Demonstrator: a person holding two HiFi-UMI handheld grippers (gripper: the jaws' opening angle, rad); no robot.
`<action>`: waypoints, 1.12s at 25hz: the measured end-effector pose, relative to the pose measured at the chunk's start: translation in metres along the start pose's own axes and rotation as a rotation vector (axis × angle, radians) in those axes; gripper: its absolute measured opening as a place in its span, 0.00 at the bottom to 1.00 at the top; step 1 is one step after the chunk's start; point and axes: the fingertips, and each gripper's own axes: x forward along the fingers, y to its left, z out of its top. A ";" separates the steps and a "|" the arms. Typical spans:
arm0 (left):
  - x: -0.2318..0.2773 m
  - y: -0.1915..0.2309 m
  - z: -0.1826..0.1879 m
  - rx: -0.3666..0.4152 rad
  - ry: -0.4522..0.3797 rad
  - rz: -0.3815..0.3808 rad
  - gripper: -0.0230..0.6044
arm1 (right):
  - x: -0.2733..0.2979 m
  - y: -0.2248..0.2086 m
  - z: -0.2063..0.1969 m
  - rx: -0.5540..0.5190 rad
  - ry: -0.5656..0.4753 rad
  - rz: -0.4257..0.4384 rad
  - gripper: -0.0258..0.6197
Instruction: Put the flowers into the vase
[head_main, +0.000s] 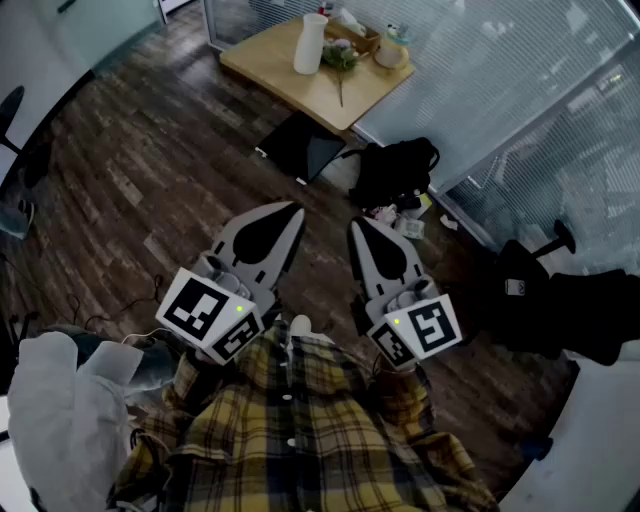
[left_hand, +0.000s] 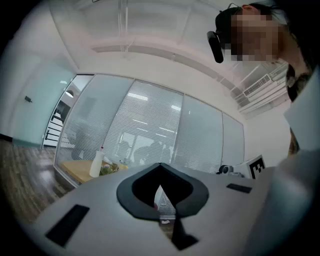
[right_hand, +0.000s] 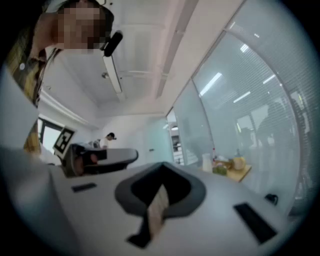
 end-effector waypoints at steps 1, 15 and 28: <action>-0.001 0.000 -0.002 -0.007 -0.001 -0.003 0.05 | 0.000 0.002 0.000 0.002 0.000 0.004 0.06; -0.001 -0.003 -0.012 -0.019 -0.011 0.021 0.05 | -0.011 -0.004 -0.003 0.043 -0.014 0.034 0.06; -0.005 0.029 -0.014 -0.019 -0.005 0.112 0.05 | 0.013 -0.019 -0.014 0.095 0.005 0.081 0.06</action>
